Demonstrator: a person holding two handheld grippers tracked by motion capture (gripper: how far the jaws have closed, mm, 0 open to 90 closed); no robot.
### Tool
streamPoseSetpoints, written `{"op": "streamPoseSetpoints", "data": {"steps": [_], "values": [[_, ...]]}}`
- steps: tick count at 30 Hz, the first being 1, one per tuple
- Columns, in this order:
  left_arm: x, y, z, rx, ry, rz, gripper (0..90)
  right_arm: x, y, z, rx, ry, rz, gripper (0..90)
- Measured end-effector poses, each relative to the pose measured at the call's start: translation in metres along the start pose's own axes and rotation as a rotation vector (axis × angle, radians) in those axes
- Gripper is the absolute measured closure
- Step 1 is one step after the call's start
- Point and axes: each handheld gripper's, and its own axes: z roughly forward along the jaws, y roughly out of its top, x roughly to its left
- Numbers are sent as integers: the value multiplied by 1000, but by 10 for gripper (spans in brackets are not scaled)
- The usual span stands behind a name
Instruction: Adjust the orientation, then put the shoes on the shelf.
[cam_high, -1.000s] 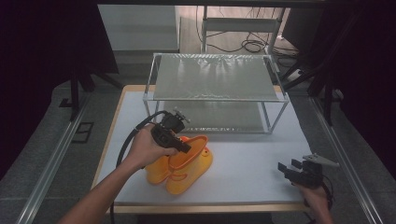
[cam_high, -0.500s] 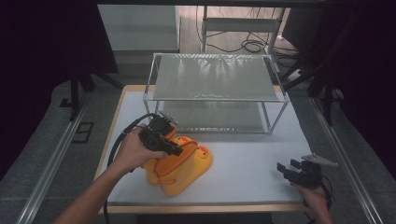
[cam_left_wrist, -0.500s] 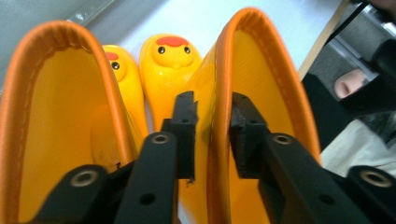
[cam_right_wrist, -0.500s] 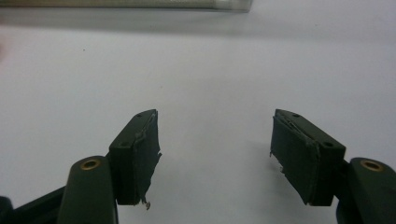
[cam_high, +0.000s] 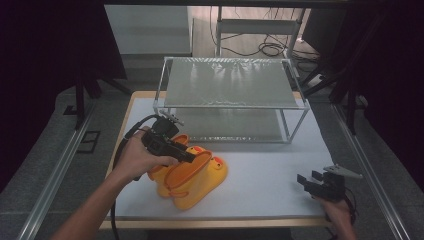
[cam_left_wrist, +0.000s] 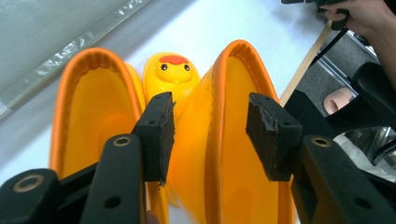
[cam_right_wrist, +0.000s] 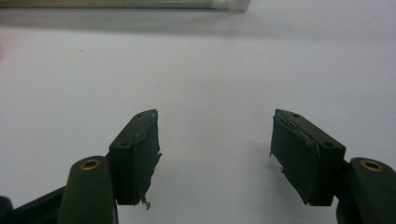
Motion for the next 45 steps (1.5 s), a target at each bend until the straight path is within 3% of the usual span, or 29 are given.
{"op": "streamPoseSetpoints", "data": {"steps": [11,15,25,30,39,45], "values": [[2,-5,-25,-41,1,-13,493,0,0,-1,-1,-2,-3,324],[5,-8,-30,-32,8,-20,475,0,0,0,0,-3,-2,324],[15,-11,-15,17,-12,-43,416,0,-1,0,7,-8,-1,324],[16,-10,-8,51,-27,-27,383,-1,-2,0,6,-16,3,325],[17,-9,17,134,10,-19,385,-1,-2,1,14,-16,4,325],[13,-6,25,152,31,-20,460,-2,-2,1,13,-18,8,326]]}}
